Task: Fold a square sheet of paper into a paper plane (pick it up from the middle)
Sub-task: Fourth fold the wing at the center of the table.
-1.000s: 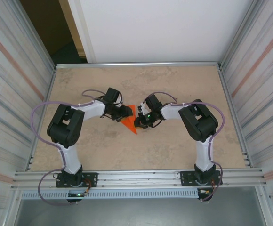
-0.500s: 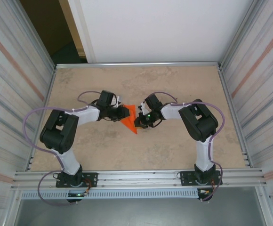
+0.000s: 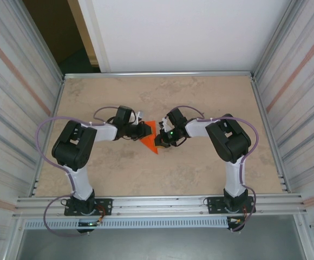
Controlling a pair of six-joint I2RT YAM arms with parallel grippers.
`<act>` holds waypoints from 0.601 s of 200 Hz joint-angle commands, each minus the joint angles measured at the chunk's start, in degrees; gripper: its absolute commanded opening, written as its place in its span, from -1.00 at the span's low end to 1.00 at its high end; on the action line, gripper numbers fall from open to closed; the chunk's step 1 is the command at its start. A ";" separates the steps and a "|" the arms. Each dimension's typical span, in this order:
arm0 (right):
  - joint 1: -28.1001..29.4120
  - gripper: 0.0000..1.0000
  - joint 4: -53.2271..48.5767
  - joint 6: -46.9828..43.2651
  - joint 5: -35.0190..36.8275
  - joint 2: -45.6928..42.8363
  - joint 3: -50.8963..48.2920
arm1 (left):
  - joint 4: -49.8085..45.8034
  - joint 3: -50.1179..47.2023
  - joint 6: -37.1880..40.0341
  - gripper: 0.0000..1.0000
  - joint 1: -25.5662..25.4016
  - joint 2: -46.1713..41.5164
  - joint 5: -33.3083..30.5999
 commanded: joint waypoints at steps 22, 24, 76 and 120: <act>-1.02 -0.82 -2.72 0.45 2.23 1.84 -1.64 | 1.50 -0.35 -0.31 -0.75 0.15 1.71 1.14; -1.06 -0.82 -2.72 0.44 2.20 1.82 -1.60 | 1.53 -0.31 -0.27 -0.75 0.13 1.78 1.23; -1.11 -0.71 -2.87 0.36 2.71 1.64 -1.85 | 1.84 0.44 -0.34 -0.75 0.13 2.89 1.65; -1.28 -0.69 -2.98 0.44 2.70 1.71 -1.97 | 2.32 1.14 -0.27 -0.75 0.09 3.34 2.52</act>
